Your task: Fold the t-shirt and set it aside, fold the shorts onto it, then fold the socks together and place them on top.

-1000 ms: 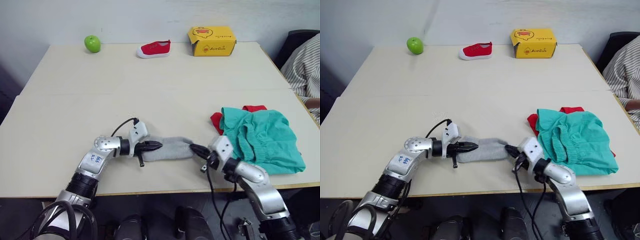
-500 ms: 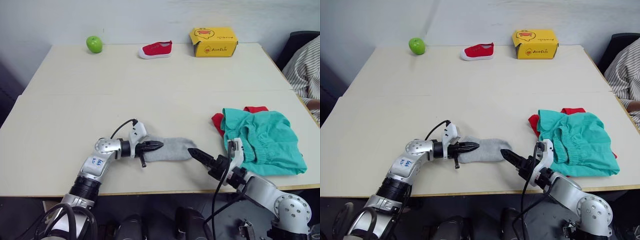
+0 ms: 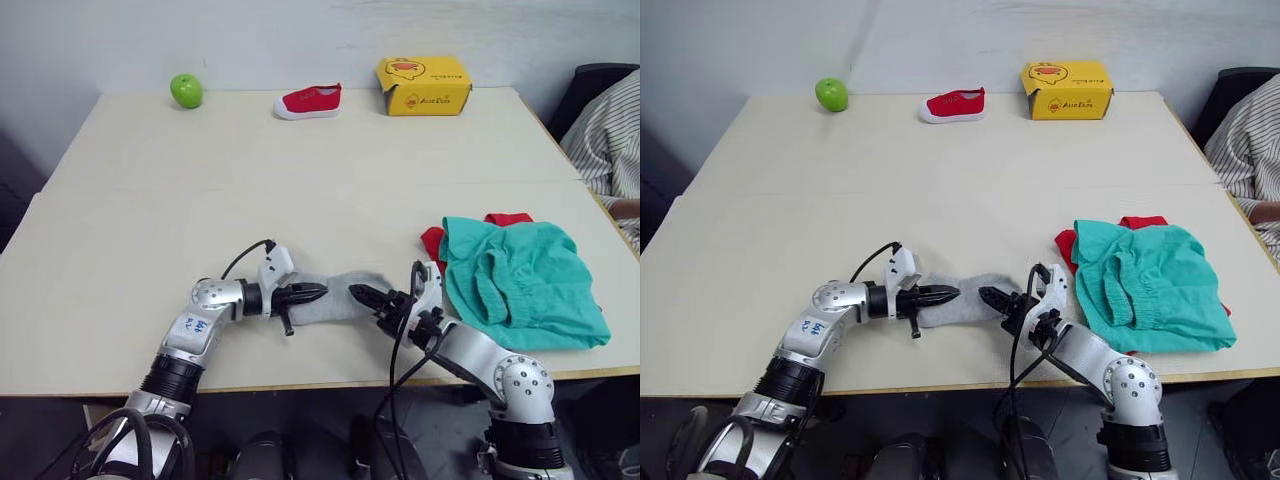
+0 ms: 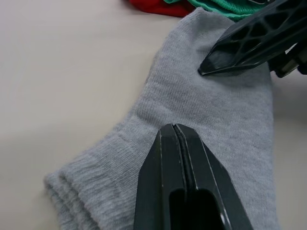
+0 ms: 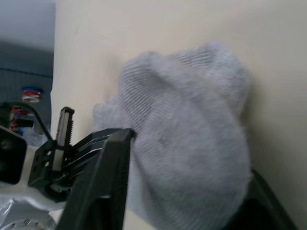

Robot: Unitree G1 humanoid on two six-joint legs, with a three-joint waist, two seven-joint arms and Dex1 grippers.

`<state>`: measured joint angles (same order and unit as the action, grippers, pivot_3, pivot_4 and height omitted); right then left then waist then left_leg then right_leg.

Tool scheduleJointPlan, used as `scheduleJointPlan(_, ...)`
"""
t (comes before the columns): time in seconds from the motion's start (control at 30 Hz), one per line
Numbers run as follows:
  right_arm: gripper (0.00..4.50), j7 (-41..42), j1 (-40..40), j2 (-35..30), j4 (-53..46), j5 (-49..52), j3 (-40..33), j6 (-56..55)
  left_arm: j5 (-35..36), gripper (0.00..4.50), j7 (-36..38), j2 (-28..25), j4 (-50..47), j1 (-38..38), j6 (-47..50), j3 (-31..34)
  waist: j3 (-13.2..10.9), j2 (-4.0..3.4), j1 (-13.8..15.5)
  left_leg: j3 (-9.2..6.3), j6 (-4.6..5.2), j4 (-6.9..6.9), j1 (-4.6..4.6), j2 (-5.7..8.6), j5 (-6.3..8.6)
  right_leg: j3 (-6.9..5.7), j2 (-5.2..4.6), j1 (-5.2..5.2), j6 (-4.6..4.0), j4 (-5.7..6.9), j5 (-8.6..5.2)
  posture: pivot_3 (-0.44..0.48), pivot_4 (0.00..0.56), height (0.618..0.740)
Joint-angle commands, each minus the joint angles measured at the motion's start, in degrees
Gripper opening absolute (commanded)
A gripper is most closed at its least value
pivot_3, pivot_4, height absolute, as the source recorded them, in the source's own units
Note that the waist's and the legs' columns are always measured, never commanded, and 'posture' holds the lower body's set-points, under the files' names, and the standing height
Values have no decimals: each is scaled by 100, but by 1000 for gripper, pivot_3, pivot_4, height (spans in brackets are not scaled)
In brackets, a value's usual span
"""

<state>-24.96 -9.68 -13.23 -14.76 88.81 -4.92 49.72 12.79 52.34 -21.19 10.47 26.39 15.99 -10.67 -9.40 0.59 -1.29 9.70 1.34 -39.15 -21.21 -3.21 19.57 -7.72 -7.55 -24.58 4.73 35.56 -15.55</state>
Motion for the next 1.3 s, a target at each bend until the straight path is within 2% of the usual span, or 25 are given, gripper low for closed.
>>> scheduleJointPlan(0.03, 533, 68, 37, -140, -287, -145, -194, -128, -65, 0, 7, 179, -35, 29, 26, -193, 0, 0, 15, 0, 2, 0, 0, 0, 1, 0, 0, 1, 1, -1, 1, 0, 150, 740)
scheduleJointPlan(0.07, 163, 39, 27, -209, -342, -210, -227, -133, -86, 0, -35, 235, -60, 47, 61, -229, 0, 0, 31, 0, 3, 0, 0, 1, 2, 0, -1, 1, 2, -2, 1, 0, 150, 740)
scheduleJointPlan(0.1, 50, 21, 21, -262, -379, -254, -241, -136, -104, 0, -63, 273, -76, 58, 83, -251, 0, 0, 57, 0, 5, 0, -1, 4, 3, 0, -2, 1, 4, -4, 2, 0, 150, 740)
scheduleJointPlan(0.27, 50, 238, -413, -953, -826, -1375, 255, 165, -418, 0, -453, 489, -9, 63, 183, -413, -1, -1, 112, 2, 16, 0, -3, 16, 8, 4, -13, -1, 10, -17, 6, 0, 150, 740)
scheduleJointPlan(0.4, 50, 154, -864, -887, -1051, -1897, 742, 424, -514, 0, -704, 581, 21, 14, 293, -375, -1, -1, 108, 2, 12, 0, -1, 7, 5, 3, -7, -1, 11, -29, 6, 0, 150, 740)
scheduleJointPlan(0.57, 50, -64, -1296, -481, -1195, -2466, 1188, 704, -550, 0, -888, 533, -95, -40, 598, -335, -1, -1, 109, 1, 10, 0, -1, 6, 4, 2, -9, -1, 11, -25, 6, 0, 150, 740)
scheduleJointPlan(0.77, 50, 285, -1592, -427, -1284, -3118, 1565, 1065, -547, 0, -896, 337, -176, -88, 789, -299, 0, -1, 96, 1, 10, 0, -1, 4, 4, 1, -7, -1, 10, -25, 6, 0, 150, 740)
scheduleJointPlan(0.93, 50, 579, -1756, -456, -1509, -3458, 1671, 1397, -563, 0, -876, 168, -123, -19, 859, -264, 0, -2, 24, 2, 7, 0, -1, -1, 3, 0, -3, -2, 7, -24, 4, 0, 150, 740)
scheduleJointPlan(1.07, 50, 764, -1628, -627, -1749, -3542, 1387, 1701, -458, 0, -910, 131, -167, 8, 1052, -160, 0, -2, -21, -1, 6, 0, -1, -4, 3, -3, -3, -2, 5, -24, 3, 0, 150, 740)
scheduleJointPlan(1.3, 50, 1339, -1232, -1305, -1605, -4347, 1186, 1588, -485, 0, -935, 222, -128, 33, 1111, -250, 0, -1, -31, 2, 5, 1, 0, -3, 4, -2, -2, -2, 5, -26, 3, 0, 150, 740)
